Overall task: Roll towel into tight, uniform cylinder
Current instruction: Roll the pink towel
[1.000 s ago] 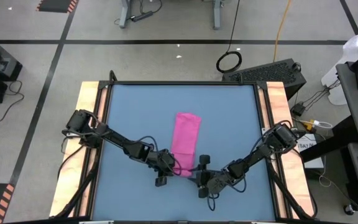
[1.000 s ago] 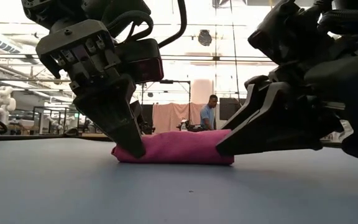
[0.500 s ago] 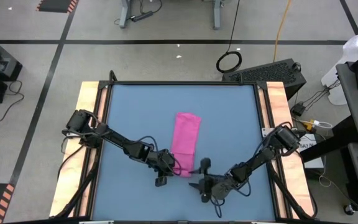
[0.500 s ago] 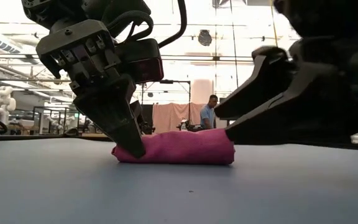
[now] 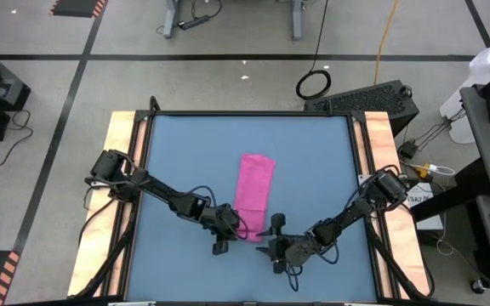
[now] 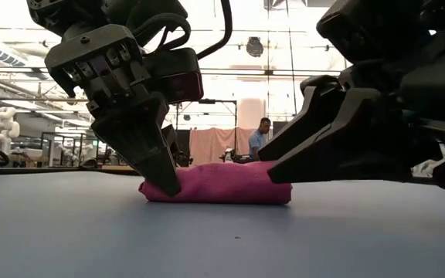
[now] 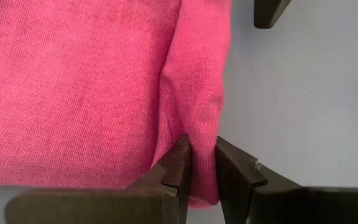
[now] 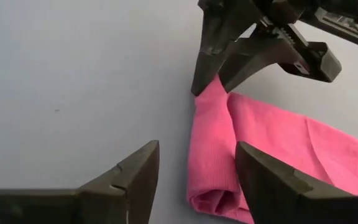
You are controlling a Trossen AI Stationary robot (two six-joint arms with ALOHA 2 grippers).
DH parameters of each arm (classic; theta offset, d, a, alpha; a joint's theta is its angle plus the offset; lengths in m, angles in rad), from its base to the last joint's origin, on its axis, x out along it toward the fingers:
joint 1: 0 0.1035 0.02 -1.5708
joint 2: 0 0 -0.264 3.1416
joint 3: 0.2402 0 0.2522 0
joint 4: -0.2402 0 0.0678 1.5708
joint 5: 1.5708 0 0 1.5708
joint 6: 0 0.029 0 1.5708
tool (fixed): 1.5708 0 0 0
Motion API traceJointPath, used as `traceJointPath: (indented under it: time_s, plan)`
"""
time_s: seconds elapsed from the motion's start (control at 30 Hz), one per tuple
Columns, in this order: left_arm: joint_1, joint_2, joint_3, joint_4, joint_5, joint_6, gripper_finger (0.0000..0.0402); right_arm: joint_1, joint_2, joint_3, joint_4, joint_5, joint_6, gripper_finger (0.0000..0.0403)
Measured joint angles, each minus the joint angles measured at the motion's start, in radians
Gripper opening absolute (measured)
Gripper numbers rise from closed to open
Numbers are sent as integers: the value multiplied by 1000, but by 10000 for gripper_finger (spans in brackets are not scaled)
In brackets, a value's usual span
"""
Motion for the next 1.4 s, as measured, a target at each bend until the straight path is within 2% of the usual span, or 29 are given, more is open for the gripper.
traceJointPath:
  time_s: [0.5,0.93,1.13,1.4]
  plan:
    - [0,0,0,0,0,0,67,-5,0,0,-48,-14,63,168]
    - [0,0,0,6,-8,0,67,-32,5,0,-93,-20,153,184]
    - [0,0,0,12,-57,1,78,-32,11,1,-123,-22,231,139]
    - [-2,-49,-1,-34,-59,31,140,-32,49,5,-105,-22,289,80]
